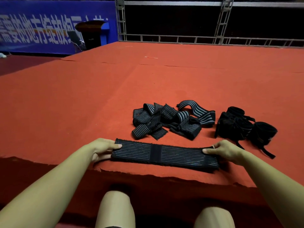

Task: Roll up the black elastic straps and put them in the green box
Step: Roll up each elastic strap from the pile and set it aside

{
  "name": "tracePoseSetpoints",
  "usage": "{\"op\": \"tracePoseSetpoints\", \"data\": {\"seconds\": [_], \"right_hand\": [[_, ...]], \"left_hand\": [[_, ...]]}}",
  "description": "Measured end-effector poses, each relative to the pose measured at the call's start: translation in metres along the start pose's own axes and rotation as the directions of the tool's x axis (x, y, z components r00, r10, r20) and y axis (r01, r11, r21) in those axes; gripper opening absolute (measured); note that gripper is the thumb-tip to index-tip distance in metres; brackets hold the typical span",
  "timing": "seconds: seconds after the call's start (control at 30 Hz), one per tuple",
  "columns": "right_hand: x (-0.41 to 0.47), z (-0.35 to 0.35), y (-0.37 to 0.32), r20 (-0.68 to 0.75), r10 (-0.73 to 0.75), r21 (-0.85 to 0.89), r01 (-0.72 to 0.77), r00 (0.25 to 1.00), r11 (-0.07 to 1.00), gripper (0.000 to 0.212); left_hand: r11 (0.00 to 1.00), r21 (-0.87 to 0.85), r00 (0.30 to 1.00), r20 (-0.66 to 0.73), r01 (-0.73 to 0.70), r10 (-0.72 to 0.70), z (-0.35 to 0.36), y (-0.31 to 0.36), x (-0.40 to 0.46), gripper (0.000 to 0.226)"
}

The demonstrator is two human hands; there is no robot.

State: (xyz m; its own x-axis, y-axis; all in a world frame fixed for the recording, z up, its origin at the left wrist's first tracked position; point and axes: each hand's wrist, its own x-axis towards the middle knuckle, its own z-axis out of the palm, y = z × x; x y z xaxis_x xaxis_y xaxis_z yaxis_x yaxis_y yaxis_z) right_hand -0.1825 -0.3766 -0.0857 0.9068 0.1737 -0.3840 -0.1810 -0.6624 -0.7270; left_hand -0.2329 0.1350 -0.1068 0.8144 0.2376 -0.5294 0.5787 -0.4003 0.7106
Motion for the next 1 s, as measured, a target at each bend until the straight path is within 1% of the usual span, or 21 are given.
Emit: {"op": "tracePoseSetpoints", "data": {"seconds": [0.07, 0.1, 0.13, 0.2, 0.23, 0.27, 0.3, 0.33, 0.37, 0.4, 0.43, 0.5, 0.57, 0.7, 0.87, 0.93, 1.0], "right_hand": [[0.000, 0.001, 0.000, -0.042, -0.007, 0.009, 0.008, 0.999, 1.000, 0.066], [-0.001, 0.002, 0.000, -0.063, -0.010, -0.005, 0.010, 0.998, 1.000, 0.060], [0.000, 0.002, 0.000, -0.083, -0.014, -0.040, 0.011, 0.996, 0.999, 0.061], [0.001, 0.005, 0.001, -0.097, -0.025, -0.154, 0.010, 0.995, 0.988, 0.074], [0.002, 0.007, 0.001, -0.098, -0.023, -0.196, 0.004, 0.995, 0.981, 0.076], [0.004, 0.008, 0.002, -0.107, -0.026, -0.223, 0.001, 0.994, 0.975, 0.074], [0.005, 0.009, 0.003, -0.119, -0.024, -0.240, -0.005, 0.993, 0.971, 0.069], [0.005, 0.011, 0.003, -0.136, -0.029, -0.251, -0.007, 0.990, 0.968, 0.065], [0.004, 0.013, 0.002, -0.153, -0.034, -0.269, -0.008, 0.988, 0.963, 0.064], [0.003, 0.014, 0.002, -0.172, -0.043, -0.291, -0.010, 0.984, 0.957, 0.063], [0.002, 0.015, 0.001, -0.186, -0.051, -0.308, -0.009, 0.981, 0.951, 0.062], [0.001, 0.017, 0.000, -0.201, -0.066, -0.329, -0.004, 0.977, 0.944, 0.062], [-0.001, 0.018, 0.002, -0.219, -0.075, -0.307, 0.004, 0.973, 0.952, 0.062], [-0.003, 0.023, 0.007, -0.281, -0.082, -0.244, 0.011, 0.956, 0.970, 0.057], [0.000, 0.025, 0.010, -0.322, -0.102, -0.206, 0.036, 0.941, 0.978, 0.057], [0.001, 0.026, 0.010, -0.323, -0.101, -0.214, 0.032, 0.941, 0.976, 0.056], [0.002, 0.026, 0.009, -0.313, -0.098, -0.214, 0.030, 0.945, 0.976, 0.055]], "left_hand": [[0.998, -0.054, 1.000, -0.010, -0.010, 0.009, -0.003, -0.005, 0.003, 0.047], [0.997, -0.074, 1.000, -0.014, -0.022, 0.021, -0.004, -0.009, 0.010, 0.049], [0.997, -0.074, 1.000, -0.005, -0.017, 0.016, -0.003, -0.007, 0.006, 0.048], [0.996, -0.086, 1.000, -0.005, -0.015, 0.015, 0.006, 0.002, -0.003, 0.042], [0.995, -0.099, 0.999, -0.026, -0.024, 0.021, 0.011, 0.006, -0.007, 0.039], [0.994, -0.107, 0.998, -0.049, -0.031, 0.025, 0.017, 0.011, -0.012, 0.040], [0.995, -0.085, 0.993, -0.111, -0.045, 0.035, 0.021, 0.015, -0.015, 0.045], [0.998, 0.008, 0.978, -0.199, -0.066, 0.066, 0.026, 0.016, -0.013, 0.054], [0.987, 0.143, 0.954, -0.279, -0.069, 0.107, 0.030, 0.016, -0.013, 0.061], [0.961, 0.269, 0.929, -0.334, -0.069, 0.160, 0.035, 0.016, -0.014, 0.065], [0.933, 0.353, 0.906, -0.371, -0.065, 0.203, 0.039, 0.016, -0.013, 0.068], [0.889, 0.453, 0.870, -0.410, -0.065, 0.273, 0.047, 0.013, -0.013, 0.067], [0.859, 0.504, 0.829, -0.442, -0.088, 0.344, 0.052, 0.009, -0.014, 0.063], [0.868, 0.466, 0.762, -0.496, -0.171, 0.416, 0.054, -0.001, -0.015, 0.058], [0.872, 0.399, 0.680, -0.558, -0.283, 0.475, 0.059, -0.006, -0.025, 0.058], [0.877, 0.377, 0.676, -0.565, -0.297, 0.472, 0.058, -0.008, -0.024, 0.057], [0.891, 0.349, 0.701, -0.556, -0.292, 0.447, 0.056, -0.008, -0.022, 0.058]]}}
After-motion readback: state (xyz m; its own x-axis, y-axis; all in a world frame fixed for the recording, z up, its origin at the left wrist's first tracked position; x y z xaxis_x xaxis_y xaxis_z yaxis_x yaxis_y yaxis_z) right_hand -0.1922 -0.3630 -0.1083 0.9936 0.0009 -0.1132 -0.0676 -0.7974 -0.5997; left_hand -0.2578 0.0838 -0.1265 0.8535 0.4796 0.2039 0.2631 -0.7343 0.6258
